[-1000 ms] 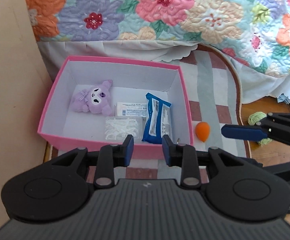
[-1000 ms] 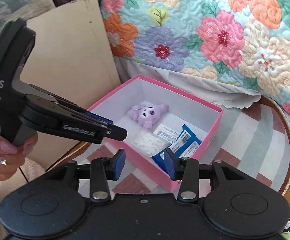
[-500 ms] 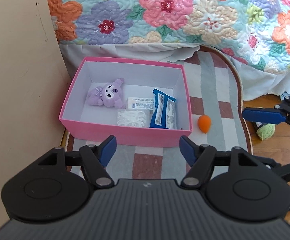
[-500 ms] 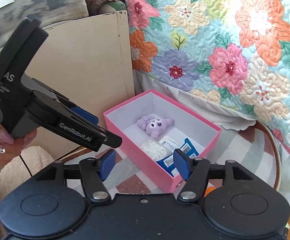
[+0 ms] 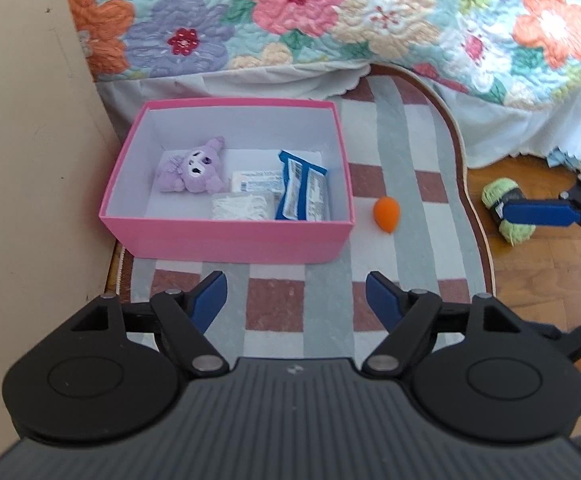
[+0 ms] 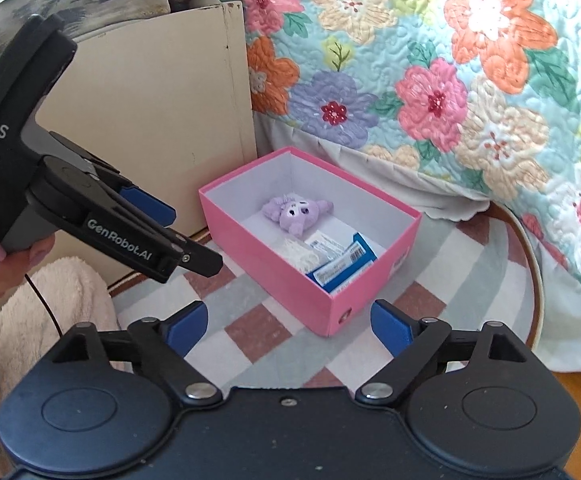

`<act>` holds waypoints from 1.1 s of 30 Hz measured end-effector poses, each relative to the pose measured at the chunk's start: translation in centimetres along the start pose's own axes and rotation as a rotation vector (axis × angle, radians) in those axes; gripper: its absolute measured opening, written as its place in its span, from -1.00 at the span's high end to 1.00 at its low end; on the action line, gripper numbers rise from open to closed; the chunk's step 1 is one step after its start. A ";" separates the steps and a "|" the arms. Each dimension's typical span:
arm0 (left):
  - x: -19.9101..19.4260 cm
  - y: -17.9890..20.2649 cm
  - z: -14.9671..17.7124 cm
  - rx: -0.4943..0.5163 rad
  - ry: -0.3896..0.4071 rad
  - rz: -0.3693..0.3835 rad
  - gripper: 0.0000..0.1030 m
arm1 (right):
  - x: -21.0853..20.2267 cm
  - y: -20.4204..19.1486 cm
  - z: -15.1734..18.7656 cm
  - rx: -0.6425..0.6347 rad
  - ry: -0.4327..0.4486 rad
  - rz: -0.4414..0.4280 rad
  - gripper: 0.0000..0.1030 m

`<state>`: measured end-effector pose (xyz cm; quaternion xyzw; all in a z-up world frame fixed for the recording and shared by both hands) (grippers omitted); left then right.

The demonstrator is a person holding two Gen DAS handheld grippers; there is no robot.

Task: Organize objects
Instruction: 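Withdraw the left tool up and away from the pink box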

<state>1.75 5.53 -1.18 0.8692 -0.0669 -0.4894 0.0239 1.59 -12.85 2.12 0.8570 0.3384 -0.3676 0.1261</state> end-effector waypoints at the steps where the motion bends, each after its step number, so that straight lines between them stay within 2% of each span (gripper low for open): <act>1: 0.1 0.3 0.2 0.004 -0.006 0.005 -0.47 | 0.0 0.2 0.3 0.005 -0.002 0.000 -0.79; 9: 2.0 2.0 1.3 -0.030 -0.043 0.075 -0.47 | 0.0 1.6 2.1 0.034 0.003 0.024 -0.79; 14: 3.2 2.9 1.9 -0.040 -0.054 0.094 -0.48 | 0.2 2.3 3.0 0.020 -0.005 0.028 -0.79; 17: 3.7 3.7 2.1 -0.031 -0.039 0.086 -0.72 | 0.3 2.8 3.5 0.010 0.002 0.045 -0.79; 19: 4.0 4.2 2.2 -0.019 -0.013 0.084 -0.74 | 0.5 3.3 3.9 0.005 0.006 0.065 -0.79; 23: 5.1 5.2 2.7 -0.034 -0.017 0.111 -0.74 | 0.5 4.3 4.9 0.025 0.065 0.038 -0.79; 27: 6.7 5.9 2.9 -0.050 -0.010 0.122 -0.87 | 1.2 5.3 5.8 0.029 0.078 0.073 -0.80; 30: 7.9 6.6 2.7 -0.060 -0.017 0.152 -0.87 | 2.3 5.7 6.8 -0.018 0.062 0.099 -0.80; 33: 9.1 7.8 2.4 -0.040 -0.036 0.165 -0.87 | 4.0 5.9 8.1 -0.075 0.002 0.121 -0.80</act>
Point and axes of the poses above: each gripper's, at about its wrist camera, not at the fingertips, and x roughly the way its jaws point, y to its right, z to its underside, the point moved 5 cm from there along x, roughly the way its jaws point, and after that the axes turned 2 degrees about -x, right-handed, at the moved point
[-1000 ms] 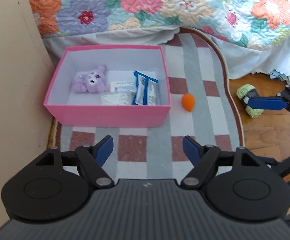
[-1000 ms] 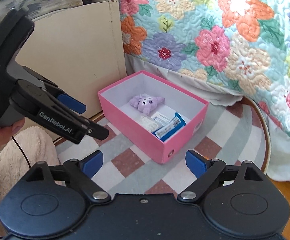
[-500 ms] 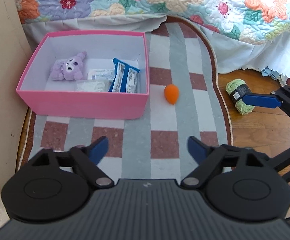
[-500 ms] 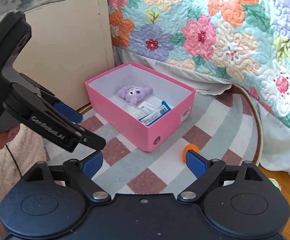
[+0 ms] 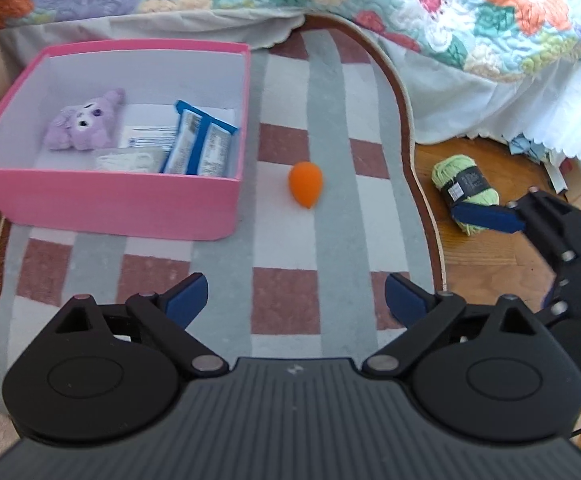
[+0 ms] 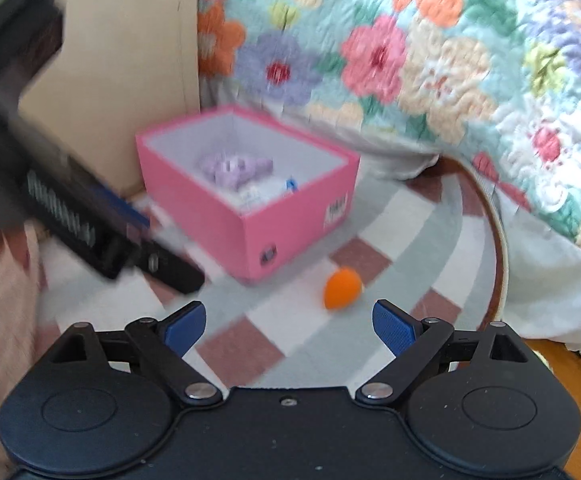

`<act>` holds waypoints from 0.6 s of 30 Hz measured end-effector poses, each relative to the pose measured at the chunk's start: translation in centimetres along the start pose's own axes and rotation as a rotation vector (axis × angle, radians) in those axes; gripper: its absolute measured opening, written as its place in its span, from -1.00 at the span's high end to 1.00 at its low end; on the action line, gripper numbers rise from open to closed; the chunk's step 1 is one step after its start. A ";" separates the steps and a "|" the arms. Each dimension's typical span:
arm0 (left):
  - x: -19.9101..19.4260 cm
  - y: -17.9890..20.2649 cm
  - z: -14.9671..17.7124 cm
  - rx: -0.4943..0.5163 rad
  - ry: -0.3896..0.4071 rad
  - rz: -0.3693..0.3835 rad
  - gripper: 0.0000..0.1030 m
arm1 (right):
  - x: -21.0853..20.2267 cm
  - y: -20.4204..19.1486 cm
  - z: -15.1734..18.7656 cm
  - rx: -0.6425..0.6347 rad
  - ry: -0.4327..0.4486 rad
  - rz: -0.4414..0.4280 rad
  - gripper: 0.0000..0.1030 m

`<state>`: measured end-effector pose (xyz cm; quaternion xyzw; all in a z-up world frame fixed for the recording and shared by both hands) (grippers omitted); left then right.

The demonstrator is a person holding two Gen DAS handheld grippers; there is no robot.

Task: Organize objects
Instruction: 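Move the left tool toward the orange makeup sponge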

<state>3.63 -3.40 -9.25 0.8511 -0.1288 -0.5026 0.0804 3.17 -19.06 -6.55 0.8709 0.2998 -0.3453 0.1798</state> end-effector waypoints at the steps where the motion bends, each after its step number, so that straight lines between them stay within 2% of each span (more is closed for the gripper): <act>1: 0.4 0.5 -0.2 0.019 -0.004 0.004 -0.87 | 0.5 0.0 0.5 -0.015 -0.007 0.015 -0.80; 5: 1.8 2.5 -1.0 0.078 -0.023 0.026 -0.83 | 1.3 0.2 1.4 -0.034 0.012 0.019 -0.80; 13: 5.5 5.1 -4.3 0.134 0.000 0.056 -0.73 | 2.6 2.5 1.9 0.074 0.100 -0.045 -0.80; 18: 8.9 6.7 -6.3 0.249 -0.040 0.014 -0.73 | 5.6 4.1 2.6 0.161 0.067 -0.063 -0.80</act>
Point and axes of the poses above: each gripper's, at about its wrist camera, not at the fingertips, and x roughly the way its jaws point, y to its right, z to its underside, the point moved 5 cm from there along x, roughly the way its jaws point, and after that the axes turned 2 degrees about -x, right-handed, at the moved point
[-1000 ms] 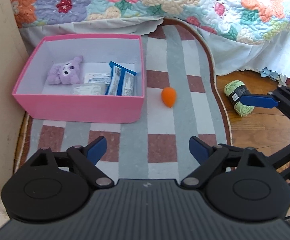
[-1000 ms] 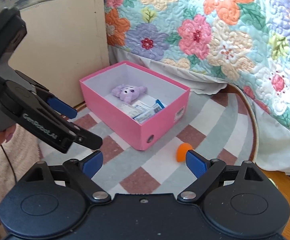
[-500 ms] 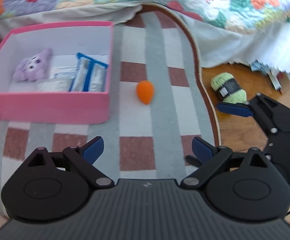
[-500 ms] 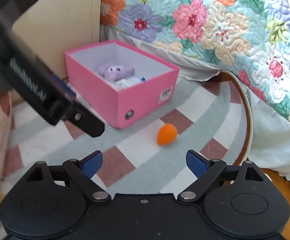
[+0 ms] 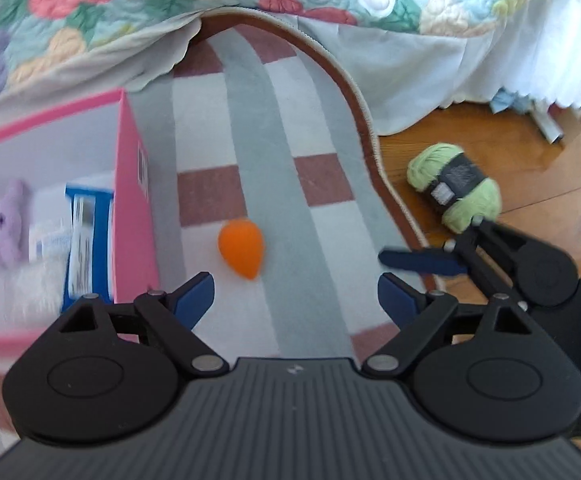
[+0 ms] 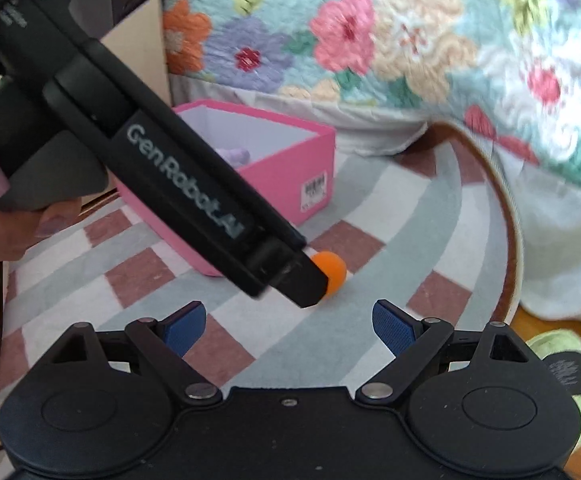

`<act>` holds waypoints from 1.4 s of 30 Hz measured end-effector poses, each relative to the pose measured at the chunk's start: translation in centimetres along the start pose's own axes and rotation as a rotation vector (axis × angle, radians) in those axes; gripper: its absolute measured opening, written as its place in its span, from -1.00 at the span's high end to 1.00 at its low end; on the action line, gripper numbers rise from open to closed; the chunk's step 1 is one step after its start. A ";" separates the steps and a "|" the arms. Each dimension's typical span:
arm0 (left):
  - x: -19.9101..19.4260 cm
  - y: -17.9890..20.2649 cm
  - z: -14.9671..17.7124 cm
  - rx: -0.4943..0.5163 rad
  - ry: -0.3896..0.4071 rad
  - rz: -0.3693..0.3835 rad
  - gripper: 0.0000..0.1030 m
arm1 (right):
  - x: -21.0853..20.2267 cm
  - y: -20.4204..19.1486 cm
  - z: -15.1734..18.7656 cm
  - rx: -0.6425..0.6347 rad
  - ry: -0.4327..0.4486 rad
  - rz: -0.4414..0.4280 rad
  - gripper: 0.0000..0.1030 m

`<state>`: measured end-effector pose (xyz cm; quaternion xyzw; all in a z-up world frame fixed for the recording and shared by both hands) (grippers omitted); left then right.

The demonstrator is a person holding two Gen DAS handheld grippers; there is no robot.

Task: Organize objects
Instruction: 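Move the left tool toward the orange makeup sponge, then close the left tool on the orange makeup sponge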

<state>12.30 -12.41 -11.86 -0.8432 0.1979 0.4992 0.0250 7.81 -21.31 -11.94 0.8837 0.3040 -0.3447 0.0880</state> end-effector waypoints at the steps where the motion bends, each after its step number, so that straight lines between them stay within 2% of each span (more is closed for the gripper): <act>1: 0.5 -0.1 -0.4 -0.001 -0.002 0.000 -0.73 | 1.0 0.4 0.5 0.026 -0.027 -0.001 -0.80; 4: 2.2 -1.1 -1.4 -0.036 -0.022 0.007 -0.48 | 2.8 0.7 1.5 0.051 -0.052 0.014 -0.77; 5: 2.8 -1.3 -1.6 -0.045 -0.034 0.010 -0.28 | 3.0 0.7 1.6 0.051 -0.036 0.016 -0.77; 6: 3.3 -1.6 -1.8 -0.053 -0.054 0.009 0.02 | 3.2 0.7 1.7 0.053 -0.019 0.021 -0.77; 7: 3.9 -1.8 -1.8 -0.054 -0.074 0.003 0.11 | 3.4 0.7 1.6 0.064 -0.007 0.026 -0.77; 11: 5.5 -1.9 -2.3 -0.030 -0.081 -0.051 0.12 | 4.5 0.9 0.9 0.094 0.023 0.009 -0.76; 13: 6.2 -2.1 -2.5 -0.030 -0.085 -0.079 0.12 | 5.2 1.1 0.6 0.097 0.034 0.034 -0.73; 16: 7.0 -2.4 -2.8 -0.064 -0.095 -0.071 0.17 | 6.4 1.9 0.3 0.129 0.037 0.064 -0.65; 17: 7.2 -2.5 -2.8 -0.075 -0.097 -0.069 0.27 | 6.8 2.2 0.2 0.141 0.038 0.063 -0.60; 19: 7.6 -2.6 -2.9 -0.091 -0.096 -0.070 0.32 | 7.5 2.8 0.1 0.161 0.038 0.062 -0.51; 21: 7.7 -2.6 -2.8 -0.096 -0.095 -0.053 0.49 | 8.0 3.1 0.1 0.171 0.035 0.066 -0.37; 22: 7.8 -2.5 -2.7 -0.099 -0.097 -0.044 0.51 | 8.3 3.1 0.2 0.175 0.030 0.068 -0.32; 24: 7.8 -2.5 -2.6 -0.106 -0.095 -0.039 0.53 | 8.7 3.3 0.3 0.189 0.019 0.070 -0.08; 29: 7.9 -2.4 -2.7 -0.120 -0.094 -0.023 0.54 | 9.0 3.7 0.2 0.222 0.024 0.062 0.26; 37: 6.9 -2.0 -2.5 -0.117 -0.076 0.009 0.53 | 7.5 3.5 0.8 0.251 0.041 0.081 0.35; 42: 6.5 -1.4 -2.0 -0.185 -0.072 0.090 0.53 | 6.3 4.0 1.7 0.289 0.003 0.079 0.36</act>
Point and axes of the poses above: each gripper's, at about its wrist camera, not at the fingertips, and x roughly the way its jaws point, y to its right, z to its underside, the point moved 5 cm from there along x, roughly the way its jaws point, and after that the axes turned 2 degrees about -x, right-handed, at the moved point
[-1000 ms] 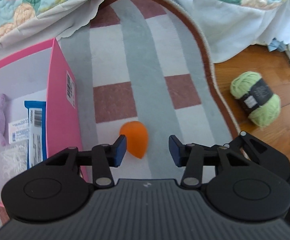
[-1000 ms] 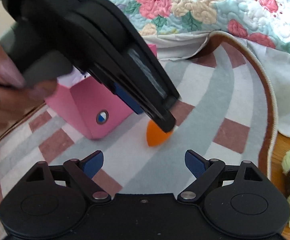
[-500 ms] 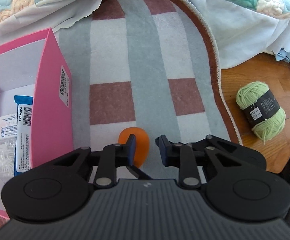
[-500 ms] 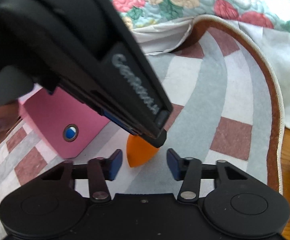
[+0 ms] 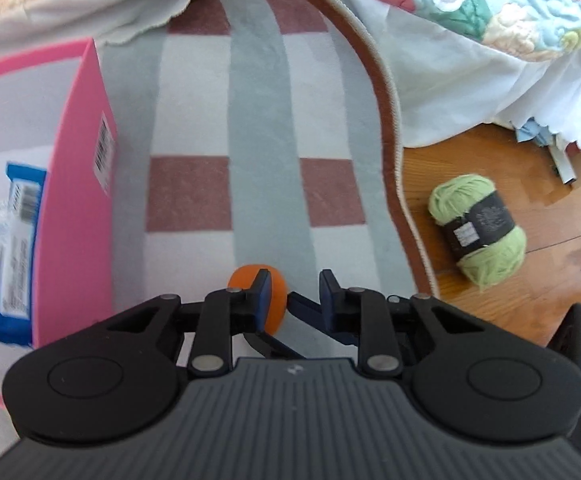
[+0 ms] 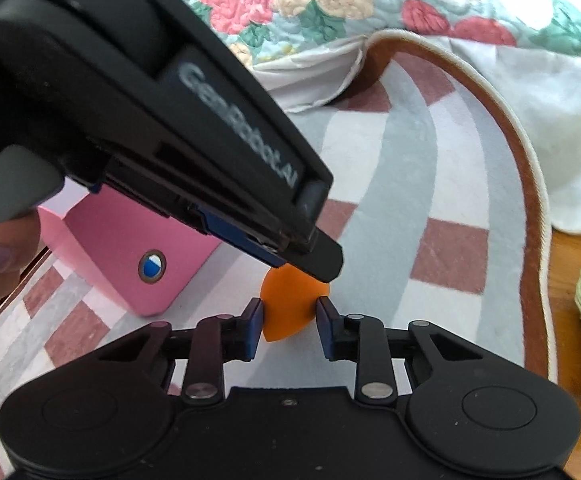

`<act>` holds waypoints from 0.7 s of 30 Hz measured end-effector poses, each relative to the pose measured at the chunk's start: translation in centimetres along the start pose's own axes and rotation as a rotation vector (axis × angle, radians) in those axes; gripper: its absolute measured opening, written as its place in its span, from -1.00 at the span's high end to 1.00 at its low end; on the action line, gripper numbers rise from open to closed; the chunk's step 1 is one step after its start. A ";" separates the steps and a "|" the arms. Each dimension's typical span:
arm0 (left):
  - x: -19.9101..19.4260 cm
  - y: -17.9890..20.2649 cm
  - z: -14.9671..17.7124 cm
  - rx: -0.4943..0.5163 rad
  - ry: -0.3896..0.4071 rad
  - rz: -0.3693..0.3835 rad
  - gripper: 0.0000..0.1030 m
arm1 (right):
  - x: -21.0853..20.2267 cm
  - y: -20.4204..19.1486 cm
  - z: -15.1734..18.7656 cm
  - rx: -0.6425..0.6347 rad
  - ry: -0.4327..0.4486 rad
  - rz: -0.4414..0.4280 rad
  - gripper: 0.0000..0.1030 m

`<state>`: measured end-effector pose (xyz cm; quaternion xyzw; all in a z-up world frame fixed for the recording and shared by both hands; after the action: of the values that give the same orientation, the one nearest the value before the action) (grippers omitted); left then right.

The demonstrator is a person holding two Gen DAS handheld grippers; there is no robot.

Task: Organize objects
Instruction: 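Close the left tool on the orange makeup sponge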

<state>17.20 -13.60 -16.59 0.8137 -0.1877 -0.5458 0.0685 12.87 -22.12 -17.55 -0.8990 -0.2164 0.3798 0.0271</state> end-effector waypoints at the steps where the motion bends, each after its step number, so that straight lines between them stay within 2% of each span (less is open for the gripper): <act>1: 0.0 0.2 0.2 0.003 0.008 -0.001 0.53 | -0.2 0.2 0.2 0.011 -0.007 0.003 0.36; 4: 0.1 0.4 0.6 0.006 0.008 -0.017 0.46 | -0.7 1.0 0.9 0.043 -0.030 0.009 0.44; 6: 0.3 0.5 1.0 0.012 -0.008 -0.025 0.39 | -1.3 1.4 1.2 0.050 -0.037 0.007 0.58; 8: 0.6 0.4 1.3 0.019 -0.018 -0.040 0.31 | -1.7 1.6 1.4 0.040 -0.045 0.018 0.60; 11: 1.2 0.2 1.7 0.020 -0.026 -0.057 0.22 | -2.2 2.1 1.8 0.042 -0.046 0.023 0.60; 15: 1.7 -0.2 2.0 0.016 -0.020 -0.090 0.21 | -2.5 2.1 2.3 0.046 -0.034 0.006 0.57; 20: 1.5 -0.3 2.1 0.010 -0.011 -0.063 0.30 | -1.6 1.0 2.6 0.020 -0.029 -0.053 0.52; 21: 1.5 -0.3 2.1 0.009 -0.011 -0.056 0.30 | -1.5 0.7 2.6 0.018 -0.028 -0.057 0.45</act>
<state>15.81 -13.68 -18.82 0.8159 -0.1677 -0.5512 0.0487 10.41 -23.68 -18.49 -0.8868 -0.2389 0.3933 0.0432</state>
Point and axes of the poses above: each gripper's, at about its wrist camera, not at the fingertips, and x roughly the way its jaws point, y to its right, z to its underside, the point moved 5 cm from there along x, roughly the way its jaws point, and after that the axes turned 2 degrees about -x, right-handed, at the moved point
